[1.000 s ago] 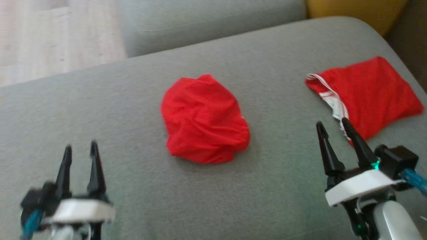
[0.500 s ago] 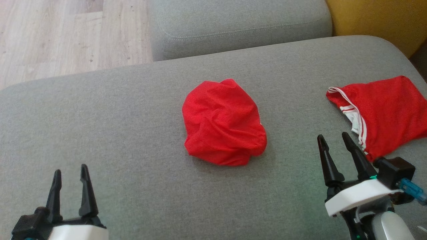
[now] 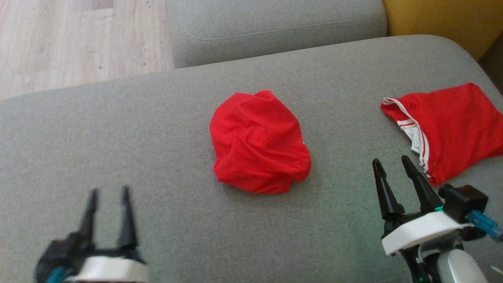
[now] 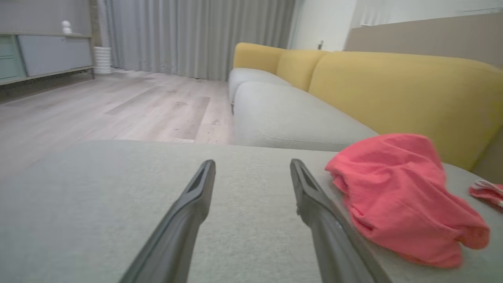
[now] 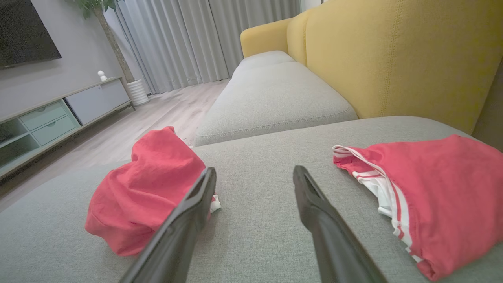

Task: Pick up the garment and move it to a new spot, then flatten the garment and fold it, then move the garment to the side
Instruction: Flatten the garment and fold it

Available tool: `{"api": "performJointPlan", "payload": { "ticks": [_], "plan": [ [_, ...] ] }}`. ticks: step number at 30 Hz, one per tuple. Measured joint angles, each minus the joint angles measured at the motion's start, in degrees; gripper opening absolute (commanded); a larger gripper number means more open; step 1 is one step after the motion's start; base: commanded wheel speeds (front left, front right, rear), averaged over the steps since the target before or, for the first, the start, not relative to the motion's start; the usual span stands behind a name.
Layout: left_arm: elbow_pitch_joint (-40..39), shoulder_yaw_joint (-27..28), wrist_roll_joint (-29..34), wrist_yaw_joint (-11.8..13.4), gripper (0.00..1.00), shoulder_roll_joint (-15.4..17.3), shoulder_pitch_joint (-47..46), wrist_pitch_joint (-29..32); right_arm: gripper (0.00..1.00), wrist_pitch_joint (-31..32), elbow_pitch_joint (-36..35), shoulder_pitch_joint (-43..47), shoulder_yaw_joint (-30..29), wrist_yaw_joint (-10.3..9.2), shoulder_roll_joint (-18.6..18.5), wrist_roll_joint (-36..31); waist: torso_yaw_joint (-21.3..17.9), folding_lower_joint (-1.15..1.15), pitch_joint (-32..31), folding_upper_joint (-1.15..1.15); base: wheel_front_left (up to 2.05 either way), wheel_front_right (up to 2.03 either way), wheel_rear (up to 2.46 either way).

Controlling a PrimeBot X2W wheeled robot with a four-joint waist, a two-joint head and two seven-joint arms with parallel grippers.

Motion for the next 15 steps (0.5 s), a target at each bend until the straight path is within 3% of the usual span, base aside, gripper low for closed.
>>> {"api": "performJointPlan", "payload": {
  "ticks": [3, 6, 8, 15],
  "plan": [
    [0.0, -6.0, 1.8, -3.0, 1.0, -0.9, -3.8, 2.7, 1.0, 0.0, 0.0, -0.1, 0.5, 0.0, 0.0, 0.0, -0.3, 0.0, 0.4, 0.0, 0.0, 0.0, 0.0],
    [2.5, -12.0, 2.6, -5.5, 1.0, -4.1, -9.3, 6.2, 1.0, 0.0, 0.0, -0.8, 1.5, 0.0, 0.0, 0.0, -0.8, 0.0, 1.0, 0.0, 0.0, 0.0, 0.0],
    [5.5, -15.5, 2.9, -6.3, 1.0, -6.4, -12.7, 8.8, 1.0, 0.0, 0.0, -1.7, 2.0, 0.0, 0.0, 0.0, -1.5, 0.0, 1.5, 0.0, 0.0, 0.0, 0.0],
    [14.6, -21.0, 1.8, -7.2, 1.0, -9.7, -19.3, 13.7, 1.0, 0.0, 0.0, -4.2, 4.3, 0.0, 0.0, 0.0, -4.4, 0.01, 3.5, 0.0, 0.0, 0.0, 0.0]
  ]
}}
